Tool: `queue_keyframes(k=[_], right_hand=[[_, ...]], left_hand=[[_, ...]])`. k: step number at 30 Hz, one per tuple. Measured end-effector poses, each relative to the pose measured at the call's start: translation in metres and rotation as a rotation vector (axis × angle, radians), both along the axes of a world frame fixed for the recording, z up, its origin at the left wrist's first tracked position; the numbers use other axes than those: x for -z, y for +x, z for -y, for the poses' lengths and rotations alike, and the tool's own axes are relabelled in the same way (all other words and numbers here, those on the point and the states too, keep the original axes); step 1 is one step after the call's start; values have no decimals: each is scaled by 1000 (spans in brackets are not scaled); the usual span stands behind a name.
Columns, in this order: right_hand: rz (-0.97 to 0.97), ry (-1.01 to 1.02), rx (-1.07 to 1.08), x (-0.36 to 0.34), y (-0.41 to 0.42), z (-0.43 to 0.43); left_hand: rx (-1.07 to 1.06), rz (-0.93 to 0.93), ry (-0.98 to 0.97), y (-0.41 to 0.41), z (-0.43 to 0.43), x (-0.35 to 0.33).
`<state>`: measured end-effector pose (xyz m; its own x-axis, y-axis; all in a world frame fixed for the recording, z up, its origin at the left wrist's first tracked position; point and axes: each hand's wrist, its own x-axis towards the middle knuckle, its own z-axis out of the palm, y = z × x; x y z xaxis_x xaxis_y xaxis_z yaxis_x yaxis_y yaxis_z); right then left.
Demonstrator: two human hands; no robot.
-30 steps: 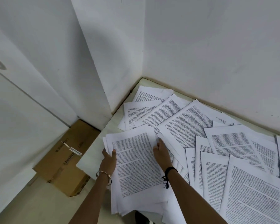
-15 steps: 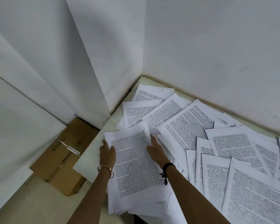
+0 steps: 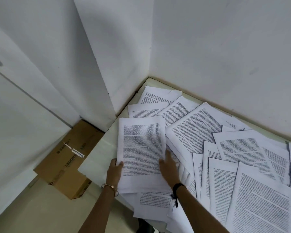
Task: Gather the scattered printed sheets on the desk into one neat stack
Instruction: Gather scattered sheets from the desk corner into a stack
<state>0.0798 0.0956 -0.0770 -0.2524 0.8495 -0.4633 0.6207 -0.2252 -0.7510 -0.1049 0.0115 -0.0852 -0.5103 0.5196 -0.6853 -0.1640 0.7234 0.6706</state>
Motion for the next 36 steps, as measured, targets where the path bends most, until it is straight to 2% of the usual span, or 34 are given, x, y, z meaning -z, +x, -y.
queue_keyframes(k=[4, 7, 11, 14, 17, 24, 31, 36], right_hand=[[-40, 13, -62, -1, -2, 37], [-42, 47, -155, -3, 2, 46], [288, 354, -361, 10, 14, 56], [465, 381, -562, 20, 13, 77], [595, 426, -669, 31, -1, 99], [623, 298, -732, 32, -40, 116], [628, 449, -789, 34, -35, 113], [677, 360, -748, 27, -34, 95]], left_hand=[[71, 1, 22, 5, 5, -4], [135, -154, 12, -10, 19, -10], [24, -412, -58, -45, 51, -14], [-117, -505, -170, -75, 81, -12], [-195, -549, -175, -93, 106, -17], [-309, -584, -181, -103, 140, -24], [-331, -539, -183, -98, 153, -22], [-333, -507, -187, -91, 157, -26]])
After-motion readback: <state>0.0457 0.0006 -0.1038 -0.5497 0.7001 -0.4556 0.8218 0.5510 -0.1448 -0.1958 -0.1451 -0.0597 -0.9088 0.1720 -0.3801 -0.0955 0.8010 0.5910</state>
